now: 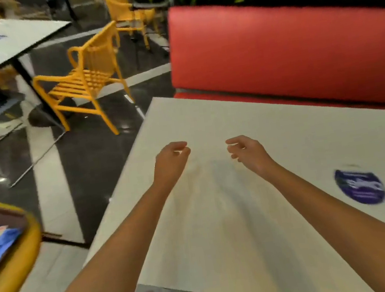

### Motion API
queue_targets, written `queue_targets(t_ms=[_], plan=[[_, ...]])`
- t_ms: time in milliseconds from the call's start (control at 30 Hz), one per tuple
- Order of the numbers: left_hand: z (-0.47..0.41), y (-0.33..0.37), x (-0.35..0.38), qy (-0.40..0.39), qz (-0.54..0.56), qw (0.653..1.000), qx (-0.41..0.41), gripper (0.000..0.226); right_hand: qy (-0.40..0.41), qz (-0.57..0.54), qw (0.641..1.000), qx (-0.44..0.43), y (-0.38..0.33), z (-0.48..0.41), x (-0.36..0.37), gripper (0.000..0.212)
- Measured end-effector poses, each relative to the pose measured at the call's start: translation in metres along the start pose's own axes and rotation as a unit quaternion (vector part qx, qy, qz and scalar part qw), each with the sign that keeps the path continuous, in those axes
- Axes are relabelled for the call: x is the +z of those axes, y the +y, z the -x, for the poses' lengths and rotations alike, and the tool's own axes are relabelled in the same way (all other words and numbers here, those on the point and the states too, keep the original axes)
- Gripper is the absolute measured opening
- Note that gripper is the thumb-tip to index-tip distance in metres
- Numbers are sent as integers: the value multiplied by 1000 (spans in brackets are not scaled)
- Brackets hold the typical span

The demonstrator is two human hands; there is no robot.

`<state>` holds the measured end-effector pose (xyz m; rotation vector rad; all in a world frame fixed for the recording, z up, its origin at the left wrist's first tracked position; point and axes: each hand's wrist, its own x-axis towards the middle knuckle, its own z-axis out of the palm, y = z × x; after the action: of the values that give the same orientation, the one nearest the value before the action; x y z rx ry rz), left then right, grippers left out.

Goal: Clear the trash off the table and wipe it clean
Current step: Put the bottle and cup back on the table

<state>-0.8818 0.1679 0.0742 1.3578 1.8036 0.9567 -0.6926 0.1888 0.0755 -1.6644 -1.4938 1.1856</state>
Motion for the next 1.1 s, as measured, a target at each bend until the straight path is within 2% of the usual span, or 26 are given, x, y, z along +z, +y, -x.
queue_targets(t_ms=[267,567,867,1100], plan=[[48,100,151,-198,-7,973,119,25,154,-48,984,72,97,71,-154,14],[93,164,290,-409,-16,888,211,20,356,-121,910,174,178,172,-246,14],[201,208,404,-554,-54,777,295,23,529,-189,792,238,243,299,-307,14],[326,227,489,-621,-49,714,319,23,643,-232,687,246,309,407,-351,16]])
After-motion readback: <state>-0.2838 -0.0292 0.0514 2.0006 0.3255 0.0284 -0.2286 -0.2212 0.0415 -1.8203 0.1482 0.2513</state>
